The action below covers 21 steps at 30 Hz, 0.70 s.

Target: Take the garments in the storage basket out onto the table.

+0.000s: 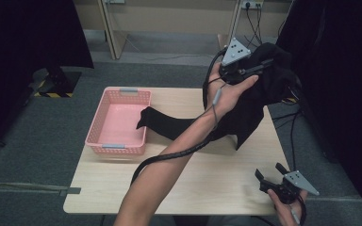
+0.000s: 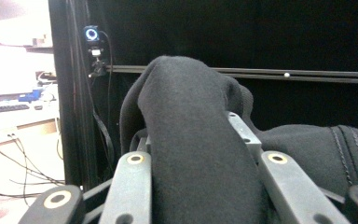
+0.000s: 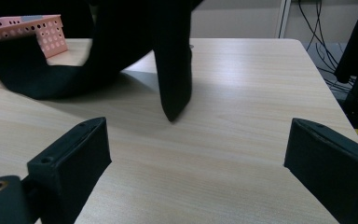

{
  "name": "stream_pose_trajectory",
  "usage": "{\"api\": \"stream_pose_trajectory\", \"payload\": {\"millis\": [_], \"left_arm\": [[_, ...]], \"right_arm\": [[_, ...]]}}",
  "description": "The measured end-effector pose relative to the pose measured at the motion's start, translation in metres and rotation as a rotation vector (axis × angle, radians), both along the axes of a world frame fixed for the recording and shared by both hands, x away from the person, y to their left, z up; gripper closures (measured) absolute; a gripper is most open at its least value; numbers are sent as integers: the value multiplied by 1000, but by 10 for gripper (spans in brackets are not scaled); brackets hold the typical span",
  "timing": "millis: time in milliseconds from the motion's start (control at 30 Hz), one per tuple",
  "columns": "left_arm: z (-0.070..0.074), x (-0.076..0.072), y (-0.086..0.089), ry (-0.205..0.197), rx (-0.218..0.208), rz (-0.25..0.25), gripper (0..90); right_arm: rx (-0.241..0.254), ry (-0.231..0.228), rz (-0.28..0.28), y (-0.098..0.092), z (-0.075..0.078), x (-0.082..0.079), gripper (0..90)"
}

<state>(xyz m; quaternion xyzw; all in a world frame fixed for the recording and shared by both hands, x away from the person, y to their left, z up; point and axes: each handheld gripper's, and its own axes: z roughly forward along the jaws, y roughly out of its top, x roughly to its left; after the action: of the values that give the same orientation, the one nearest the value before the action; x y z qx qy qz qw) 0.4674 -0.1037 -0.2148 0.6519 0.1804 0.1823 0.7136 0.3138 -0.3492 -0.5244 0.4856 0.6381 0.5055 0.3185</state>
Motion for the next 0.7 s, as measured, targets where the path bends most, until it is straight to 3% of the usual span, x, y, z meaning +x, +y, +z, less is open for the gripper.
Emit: {"api": "stream_pose_trajectory", "payload": {"millis": [333,367,467,500,700], "left_arm": [[-6,5,15,7,10,31,673],[-8,7,28,3,20,57,673],[-8,7,28,3,20,57,672],[-10,7,36,0,30,73,672],[-13,8,49,-6,51,95,670]], "right_arm": [[-4,-3,2,1,0,0,69],[-4,-3,2,1,0,0,69],[-3,-1,1,1,0,0,68],[-3,-1,1,1,0,0,68],[-7,-5,2,1,0,0,68]]}}
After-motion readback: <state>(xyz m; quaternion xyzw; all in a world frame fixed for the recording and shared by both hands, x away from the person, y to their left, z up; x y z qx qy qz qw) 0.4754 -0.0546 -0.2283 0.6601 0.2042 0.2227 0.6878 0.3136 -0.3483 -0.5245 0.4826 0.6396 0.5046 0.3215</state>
